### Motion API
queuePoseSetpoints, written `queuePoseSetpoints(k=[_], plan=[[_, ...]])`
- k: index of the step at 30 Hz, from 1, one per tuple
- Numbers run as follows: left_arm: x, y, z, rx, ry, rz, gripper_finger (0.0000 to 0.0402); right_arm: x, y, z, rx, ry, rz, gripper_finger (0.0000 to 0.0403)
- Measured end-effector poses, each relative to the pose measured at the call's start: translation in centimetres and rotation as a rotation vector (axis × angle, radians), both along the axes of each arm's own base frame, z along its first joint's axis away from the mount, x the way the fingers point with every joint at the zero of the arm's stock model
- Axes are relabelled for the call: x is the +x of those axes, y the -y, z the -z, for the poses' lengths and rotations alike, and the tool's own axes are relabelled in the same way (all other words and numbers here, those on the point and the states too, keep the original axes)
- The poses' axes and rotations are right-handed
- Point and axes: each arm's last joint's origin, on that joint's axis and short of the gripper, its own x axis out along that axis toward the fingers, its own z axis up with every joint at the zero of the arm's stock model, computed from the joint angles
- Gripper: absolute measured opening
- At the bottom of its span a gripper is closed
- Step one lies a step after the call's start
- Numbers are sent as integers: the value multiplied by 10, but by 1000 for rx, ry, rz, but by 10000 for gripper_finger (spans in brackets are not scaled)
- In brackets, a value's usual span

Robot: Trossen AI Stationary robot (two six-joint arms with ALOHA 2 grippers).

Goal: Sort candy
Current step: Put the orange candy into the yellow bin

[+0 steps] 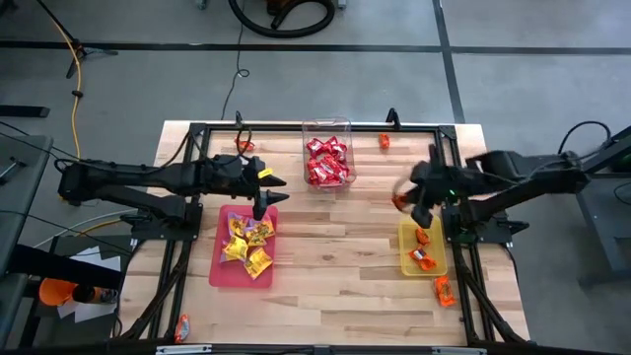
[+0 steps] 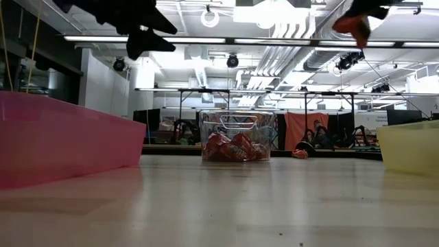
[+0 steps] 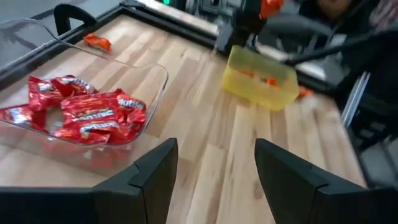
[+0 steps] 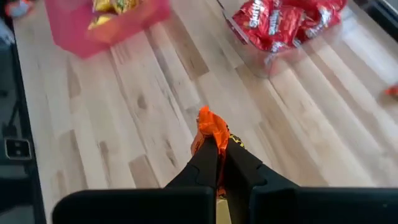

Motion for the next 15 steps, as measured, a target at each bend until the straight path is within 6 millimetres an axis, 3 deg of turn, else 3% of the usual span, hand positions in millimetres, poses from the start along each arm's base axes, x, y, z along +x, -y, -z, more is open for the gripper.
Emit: queuePoseSetpoints(k=[4, 11, 15], plan=[[-1, 0, 9, -53, 27, -24, 202, -16, -15, 26, 46, -14, 77, 2], [-2, 0, 5, -51, 56, -23, 202, -37, -27, 106, 244, -253, 253, 2], [-2, 0, 4, -44, 60, -22, 202, -42, -28, 128, 343, -370, 296, 2]])
